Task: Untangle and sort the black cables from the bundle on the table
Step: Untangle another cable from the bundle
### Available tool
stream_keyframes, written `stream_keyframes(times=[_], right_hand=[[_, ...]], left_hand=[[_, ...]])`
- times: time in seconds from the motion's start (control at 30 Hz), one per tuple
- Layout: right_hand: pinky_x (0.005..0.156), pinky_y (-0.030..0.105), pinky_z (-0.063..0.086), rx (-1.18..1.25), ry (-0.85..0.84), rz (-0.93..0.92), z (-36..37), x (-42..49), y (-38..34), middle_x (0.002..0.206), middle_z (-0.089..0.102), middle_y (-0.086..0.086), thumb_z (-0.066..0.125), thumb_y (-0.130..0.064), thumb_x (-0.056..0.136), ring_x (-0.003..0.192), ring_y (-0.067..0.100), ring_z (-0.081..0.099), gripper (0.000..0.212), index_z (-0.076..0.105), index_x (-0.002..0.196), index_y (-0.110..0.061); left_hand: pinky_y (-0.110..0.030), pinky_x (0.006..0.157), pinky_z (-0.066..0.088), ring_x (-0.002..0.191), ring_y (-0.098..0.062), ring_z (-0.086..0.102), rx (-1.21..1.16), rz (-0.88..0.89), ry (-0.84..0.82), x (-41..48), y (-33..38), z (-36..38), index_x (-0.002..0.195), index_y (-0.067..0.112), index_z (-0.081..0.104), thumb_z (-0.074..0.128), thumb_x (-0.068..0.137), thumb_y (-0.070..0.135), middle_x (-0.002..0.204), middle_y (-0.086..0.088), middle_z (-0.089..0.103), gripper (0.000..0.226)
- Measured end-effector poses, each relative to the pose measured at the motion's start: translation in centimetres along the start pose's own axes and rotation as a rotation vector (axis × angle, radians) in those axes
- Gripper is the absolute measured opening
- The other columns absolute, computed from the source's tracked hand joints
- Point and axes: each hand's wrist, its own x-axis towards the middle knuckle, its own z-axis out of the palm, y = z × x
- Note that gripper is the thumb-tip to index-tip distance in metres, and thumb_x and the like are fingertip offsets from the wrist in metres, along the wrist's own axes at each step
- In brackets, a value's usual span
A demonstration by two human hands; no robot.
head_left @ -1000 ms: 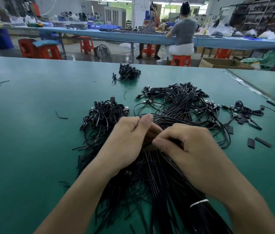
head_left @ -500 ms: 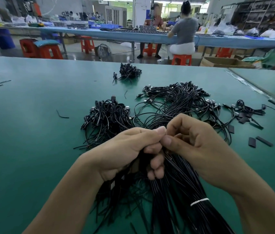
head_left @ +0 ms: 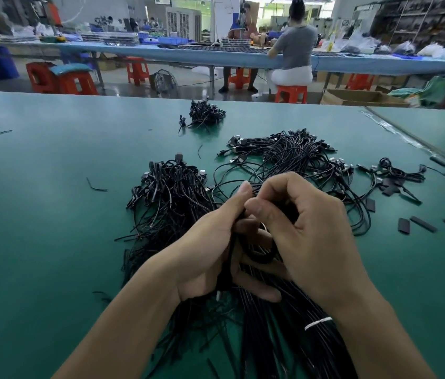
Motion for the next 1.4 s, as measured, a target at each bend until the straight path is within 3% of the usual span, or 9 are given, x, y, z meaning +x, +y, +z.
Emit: stream_keyframes(times=[0.2,0.43,0.6,0.67,0.73,0.8,1.07,1.27,1.4], right_hand=[[0.058,0.013,0.046,0.056,0.071,0.078,0.5,0.2,0.8,0.07,0.067,-0.01,0.074,-0.02,0.086,0.061,0.007,0.062,0.012,0.064,0.08,-0.023],[0.062,0.026,0.044,0.15,0.013,0.46,-0.2,0.1,2.8,0.082,0.074,-0.007,0.028,-0.077,0.086,0.069,0.01,0.068,0.062,0.065,0.091,-0.028],[0.083,0.035,0.053,-0.398,-0.469,0.432,1.5,-1.4,4.5,0.096,0.063,-0.013,0.06,-0.04,0.095,0.09,0.012,0.062,0.016,0.066,0.109,-0.034],[0.09,0.032,0.047,-0.541,-0.575,0.351,2.6,-2.1,4.8,0.111,0.056,-0.01,0.061,-0.037,0.095,0.107,0.015,0.054,0.025,0.061,0.12,-0.035],[0.084,0.029,0.043,-0.597,-0.544,0.318,3.3,-2.2,4.6,0.112,0.058,-0.008,0.061,-0.036,0.096,0.108,0.017,0.054,0.024,0.06,0.119,-0.033],[0.077,0.028,0.046,-0.547,-0.493,0.368,3.5,-2.0,4.7,0.104,0.064,-0.008,0.063,-0.033,0.094,0.098,0.018,0.06,0.014,0.065,0.108,-0.03],[0.072,0.009,0.05,-0.284,-0.126,0.453,0.6,-0.9,5.1,0.079,0.07,-0.015,0.072,-0.024,0.089,0.075,-0.002,0.065,0.006,0.075,0.088,-0.029],[0.067,0.026,0.057,0.278,0.238,0.425,0.8,0.2,2.3,0.075,0.075,-0.005,0.074,-0.011,0.087,0.066,0.009,0.07,0.013,0.074,0.081,-0.023],[0.066,0.019,0.055,0.274,0.135,0.324,0.7,0.2,1.3,0.077,0.076,-0.007,0.065,-0.001,0.09,0.071,0.008,0.071,0.027,0.075,0.081,-0.024]], left_hand=[[-0.012,0.037,0.025,0.035,-0.008,0.04,0.239,0.098,0.295,0.5,-0.8,0.4,0.061,0.024,0.057,0.034,0.088,0.078,0.054,0.0,0.054,0.065],[-0.015,0.032,0.019,0.037,-0.005,0.025,0.243,0.282,0.484,0.7,-0.1,-1.6,0.073,0.02,0.066,0.039,0.097,0.061,0.047,0.011,0.038,0.055],[-0.019,0.029,0.028,0.036,-0.003,0.024,0.356,0.448,0.642,0.6,0.5,-2.0,0.056,0.016,0.051,0.042,0.089,0.063,0.043,0.012,0.033,0.058],[-0.044,0.061,0.051,0.039,-0.006,0.021,0.398,0.473,0.668,0.7,0.3,-1.5,0.068,0.009,0.044,0.04,0.091,0.061,0.049,0.007,0.029,0.057],[-0.038,0.091,0.034,0.037,-0.003,0.025,0.403,0.488,0.663,0.8,0.0,-1.3,0.073,0.011,0.039,0.036,0.096,0.06,0.054,0.003,0.025,0.054],[-0.028,0.047,-0.002,0.037,-0.001,0.029,0.407,0.447,0.639,0.9,-0.3,-1.6,0.072,0.014,0.032,0.031,0.085,0.08,0.054,0.007,0.028,0.067],[-0.015,0.036,0.021,0.044,-0.006,0.021,0.299,0.361,0.461,0.9,-0.2,-2.1,0.066,0.03,0.039,0.047,0.071,0.076,0.058,0.011,0.032,0.047],[-0.014,0.046,0.037,0.046,-0.002,0.041,0.612,0.584,0.304,1.2,-1.0,0.2,0.067,0.04,0.057,0.036,0.097,0.061,0.055,0.017,0.048,0.042],[-0.053,0.067,0.049,0.069,-0.033,0.056,0.716,0.606,0.311,0.9,-0.9,0.6,0.086,0.011,0.063,0.035,0.095,0.061,0.075,-0.014,0.062,0.058]])
